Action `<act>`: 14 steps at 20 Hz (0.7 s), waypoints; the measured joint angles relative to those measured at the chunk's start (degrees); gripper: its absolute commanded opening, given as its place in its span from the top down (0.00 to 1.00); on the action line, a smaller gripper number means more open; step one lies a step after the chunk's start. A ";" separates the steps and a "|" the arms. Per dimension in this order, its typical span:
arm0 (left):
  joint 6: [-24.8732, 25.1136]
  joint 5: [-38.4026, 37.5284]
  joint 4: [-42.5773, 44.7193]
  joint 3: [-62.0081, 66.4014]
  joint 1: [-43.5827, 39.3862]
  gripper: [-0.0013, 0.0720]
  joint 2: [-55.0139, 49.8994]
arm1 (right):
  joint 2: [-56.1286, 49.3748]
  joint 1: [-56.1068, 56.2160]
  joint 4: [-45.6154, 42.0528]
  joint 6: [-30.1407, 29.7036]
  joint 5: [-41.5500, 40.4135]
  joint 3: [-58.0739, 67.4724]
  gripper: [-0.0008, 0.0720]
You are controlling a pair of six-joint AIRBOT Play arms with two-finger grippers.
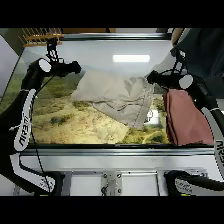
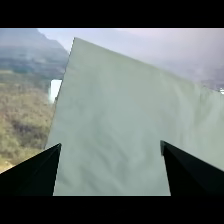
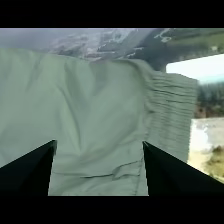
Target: Fold the clothes and pants, and hang the long-sleeved shirts on hangers.
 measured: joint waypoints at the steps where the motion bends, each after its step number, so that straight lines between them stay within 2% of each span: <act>1: -0.39 -1.68 0.00 1.90 0.87 0.07 -0.68 | 0.52 -0.61 0.00 0.00 -0.42 0.04 0.19; 4: -1.38 -8.96 0.04 4.61 4.09 0.07 -1.73 | 3.48 -2.10 -1.20 -1.16 2.64 -0.02 0.19; 8: -4.35 -17.27 0.13 -1.20 8.11 0.07 -2.25 | 8.22 -2.67 -2.73 -5.14 12.83 -2.40 0.19; 11: -6.51 -17.86 -2.89 -8.96 9.81 0.07 -2.43 | 11.10 -2.78 -2.99 -5.99 18.88 -6.82 0.19; 14: -7.28 -14.73 -7.85 -14.91 9.92 0.07 -2.43 | 12.48 -2.82 -2.97 -5.18 21.44 -12.15 0.19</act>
